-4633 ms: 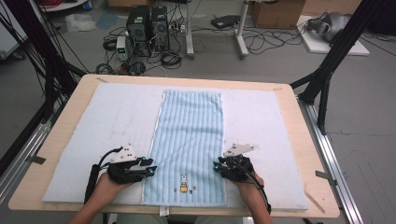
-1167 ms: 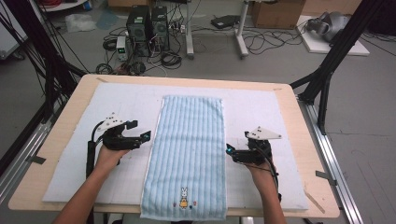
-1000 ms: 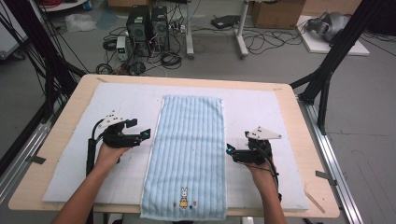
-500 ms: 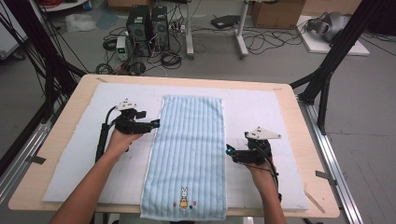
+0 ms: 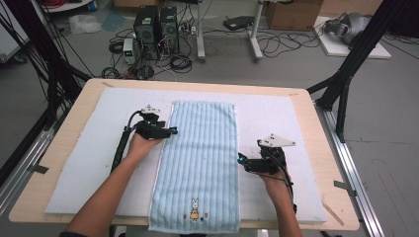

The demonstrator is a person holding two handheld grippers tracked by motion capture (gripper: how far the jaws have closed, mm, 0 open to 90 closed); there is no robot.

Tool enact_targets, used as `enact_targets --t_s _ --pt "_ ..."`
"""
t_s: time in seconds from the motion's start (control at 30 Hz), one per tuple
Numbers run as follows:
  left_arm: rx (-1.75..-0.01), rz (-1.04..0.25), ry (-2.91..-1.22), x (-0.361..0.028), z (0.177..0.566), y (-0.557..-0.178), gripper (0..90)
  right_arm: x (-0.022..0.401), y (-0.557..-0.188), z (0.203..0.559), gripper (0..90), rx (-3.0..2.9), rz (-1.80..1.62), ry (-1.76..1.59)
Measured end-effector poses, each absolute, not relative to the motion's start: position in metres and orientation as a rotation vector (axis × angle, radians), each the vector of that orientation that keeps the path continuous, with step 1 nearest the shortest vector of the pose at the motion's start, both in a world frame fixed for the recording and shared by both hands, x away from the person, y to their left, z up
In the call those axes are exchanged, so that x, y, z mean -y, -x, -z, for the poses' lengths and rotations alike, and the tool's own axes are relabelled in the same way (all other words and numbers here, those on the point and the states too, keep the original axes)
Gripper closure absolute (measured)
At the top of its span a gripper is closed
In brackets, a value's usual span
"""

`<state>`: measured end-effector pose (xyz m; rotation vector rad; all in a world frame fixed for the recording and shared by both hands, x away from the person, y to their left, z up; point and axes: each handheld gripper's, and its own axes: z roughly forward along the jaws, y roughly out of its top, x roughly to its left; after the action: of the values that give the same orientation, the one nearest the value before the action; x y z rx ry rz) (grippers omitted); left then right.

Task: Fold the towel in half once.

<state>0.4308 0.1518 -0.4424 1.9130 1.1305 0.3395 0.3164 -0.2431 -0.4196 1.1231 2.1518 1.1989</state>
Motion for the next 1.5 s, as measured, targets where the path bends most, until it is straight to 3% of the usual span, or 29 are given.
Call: enact_targets --t_s 0.5,0.73,0.8,0.9,1.2,1.37,1.5 --pt "-1.114 -0.476 -2.022 -0.139 0.447 -0.427 52.4 0.241 -0.317 0.421 11.4 -2.157 -1.177 -1.133" --pt "-1.103 -0.374 -1.983 -0.142 0.449 -0.428 80.2 0.239 -0.322 0.424 11.4 -2.164 -1.146 -1.146" --pt "-1.130 -0.329 -1.938 -0.145 0.451 -0.430 83.3 0.238 -0.326 0.424 11.4 -2.161 -1.137 -1.154" --pt "-1.157 -0.264 -1.894 -0.150 0.453 -0.433 84.3 0.237 -0.337 0.424 11.4 -2.163 -1.158 -1.200" --pt "-1.137 -0.266 -1.899 -0.151 0.453 -0.433 84.6 0.228 -0.384 0.432 11.7 -2.203 -1.130 -1.335" --pt "-1.130 -0.272 -1.906 -0.150 0.453 -0.433 84.6 0.220 -0.406 0.430 19.1 -2.192 -1.089 -1.370" --pt "-1.132 -0.269 -1.902 -0.151 0.453 -0.433 84.8 0.215 -0.418 0.430 31.2 -2.161 -1.067 -1.412"
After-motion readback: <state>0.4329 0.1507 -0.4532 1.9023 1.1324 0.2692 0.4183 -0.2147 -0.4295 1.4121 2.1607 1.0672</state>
